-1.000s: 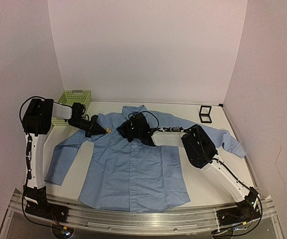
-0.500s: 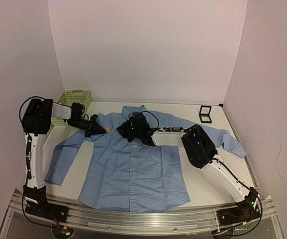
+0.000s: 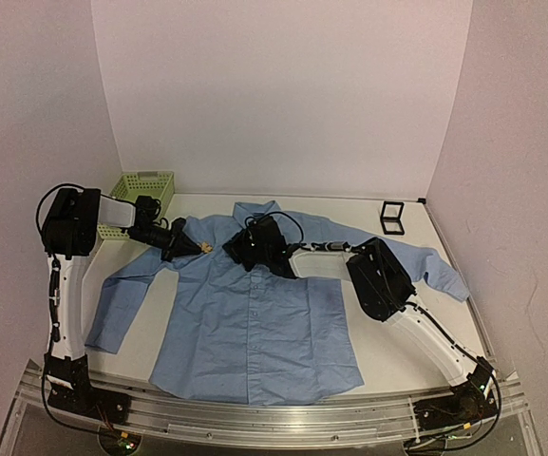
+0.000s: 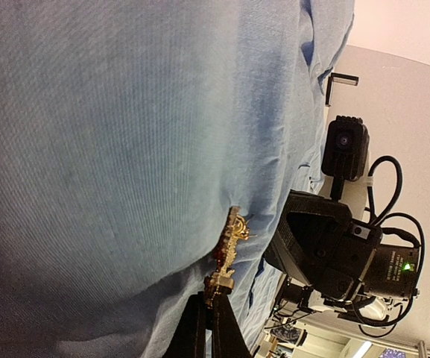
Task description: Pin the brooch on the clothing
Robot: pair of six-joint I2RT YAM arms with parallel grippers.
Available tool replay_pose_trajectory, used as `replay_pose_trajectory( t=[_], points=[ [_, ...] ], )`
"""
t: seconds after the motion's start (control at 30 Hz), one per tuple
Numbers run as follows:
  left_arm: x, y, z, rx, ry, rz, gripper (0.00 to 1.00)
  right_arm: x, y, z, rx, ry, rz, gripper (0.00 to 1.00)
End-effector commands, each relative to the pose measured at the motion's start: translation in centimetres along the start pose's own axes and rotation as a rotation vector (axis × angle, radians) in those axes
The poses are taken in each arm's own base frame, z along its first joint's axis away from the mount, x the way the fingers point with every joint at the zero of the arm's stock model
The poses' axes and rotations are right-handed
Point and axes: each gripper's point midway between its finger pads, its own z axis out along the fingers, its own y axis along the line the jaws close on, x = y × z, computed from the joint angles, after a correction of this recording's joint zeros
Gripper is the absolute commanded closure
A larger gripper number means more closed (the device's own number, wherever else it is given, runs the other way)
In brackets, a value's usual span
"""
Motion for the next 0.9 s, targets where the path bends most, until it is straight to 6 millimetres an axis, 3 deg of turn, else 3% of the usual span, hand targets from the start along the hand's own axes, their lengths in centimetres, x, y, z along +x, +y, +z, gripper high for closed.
replay_pose_trajectory(
  t=[0.0,0.17,0.37,0.6,0.87],
  points=[
    [0.0,-1.6,0.3,0.069,0.007,0.019,1.00,0.8,-4.6,0.0,0.144,0.032,0.009,1.00],
    [0.2,-3.4,0.8,0.129,0.021,0.031,1.00,0.9,-4.9,0.2,0.145,0.038,0.012,1.00],
    [0.9,-2.9,1.2,0.131,0.041,0.014,1.00,1.0,-4.4,0.4,0.128,0.044,0.005,1.00],
    [0.5,-4.1,1.5,0.167,0.041,0.022,1.00,0.8,-4.5,0.5,0.123,0.050,0.011,1.00],
    [0.8,-4.0,2.5,0.164,0.054,0.015,1.00,0.5,-4.0,0.6,0.105,0.053,0.008,1.00]
  ],
)
